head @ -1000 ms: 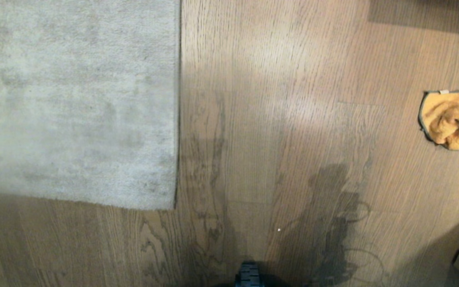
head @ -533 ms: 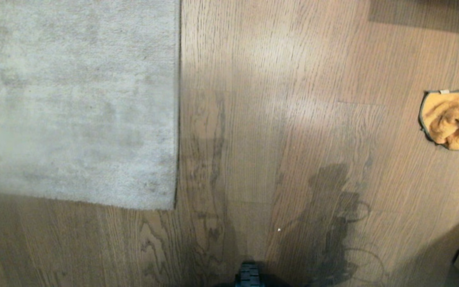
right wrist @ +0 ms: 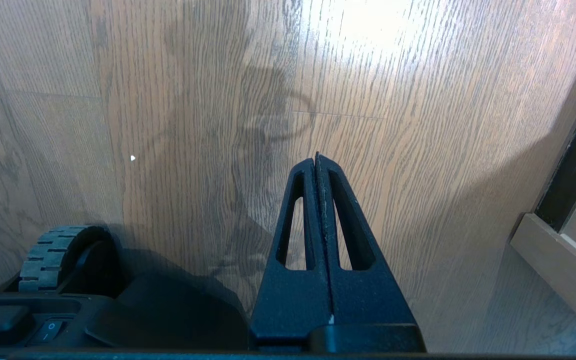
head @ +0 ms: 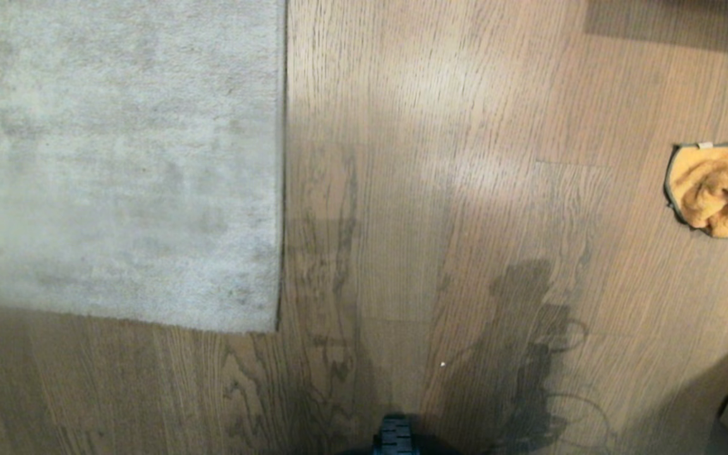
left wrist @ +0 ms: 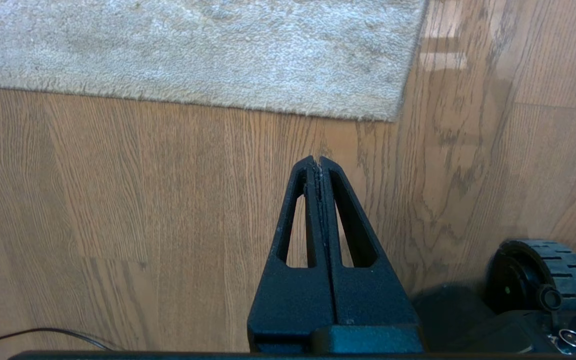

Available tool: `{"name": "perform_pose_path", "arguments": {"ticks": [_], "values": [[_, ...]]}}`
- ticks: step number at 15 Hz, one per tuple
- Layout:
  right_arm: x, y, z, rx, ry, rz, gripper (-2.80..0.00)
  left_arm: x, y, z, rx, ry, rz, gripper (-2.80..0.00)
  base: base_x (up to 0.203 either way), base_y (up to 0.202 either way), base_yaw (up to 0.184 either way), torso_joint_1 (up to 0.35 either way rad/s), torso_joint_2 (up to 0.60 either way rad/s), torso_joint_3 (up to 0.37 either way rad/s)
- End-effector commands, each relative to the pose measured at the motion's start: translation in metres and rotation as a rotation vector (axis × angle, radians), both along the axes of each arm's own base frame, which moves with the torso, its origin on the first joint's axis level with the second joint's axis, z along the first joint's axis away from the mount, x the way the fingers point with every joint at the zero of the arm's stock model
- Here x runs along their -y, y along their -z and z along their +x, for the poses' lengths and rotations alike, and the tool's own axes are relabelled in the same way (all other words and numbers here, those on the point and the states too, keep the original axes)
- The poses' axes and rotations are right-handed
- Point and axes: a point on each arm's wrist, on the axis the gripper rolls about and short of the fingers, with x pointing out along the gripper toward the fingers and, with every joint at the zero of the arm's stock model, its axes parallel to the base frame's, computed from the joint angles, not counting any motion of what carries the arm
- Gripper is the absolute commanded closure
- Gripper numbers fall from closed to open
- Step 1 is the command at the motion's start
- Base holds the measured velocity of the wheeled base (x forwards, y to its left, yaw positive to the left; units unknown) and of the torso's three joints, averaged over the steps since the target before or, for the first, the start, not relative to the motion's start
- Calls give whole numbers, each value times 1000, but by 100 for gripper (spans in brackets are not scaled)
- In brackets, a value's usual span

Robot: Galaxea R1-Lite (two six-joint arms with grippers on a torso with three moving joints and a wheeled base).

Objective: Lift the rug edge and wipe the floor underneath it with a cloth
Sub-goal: Pick up the rag

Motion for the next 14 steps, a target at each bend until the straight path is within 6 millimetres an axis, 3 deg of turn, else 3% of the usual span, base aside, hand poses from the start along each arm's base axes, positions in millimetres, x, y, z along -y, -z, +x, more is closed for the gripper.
{"name": "perform_pose_path", "arguments": {"ticks": [1, 14], "values": [[0, 0, 0, 0, 1, 0, 0, 0, 0, 0, 1, 0, 0, 0, 0, 0, 0, 0, 0, 0], [0, 0, 0, 2, 1, -2, 0, 0, 0, 0, 1, 0, 1, 0, 0, 0, 0, 0, 0, 0]]}}
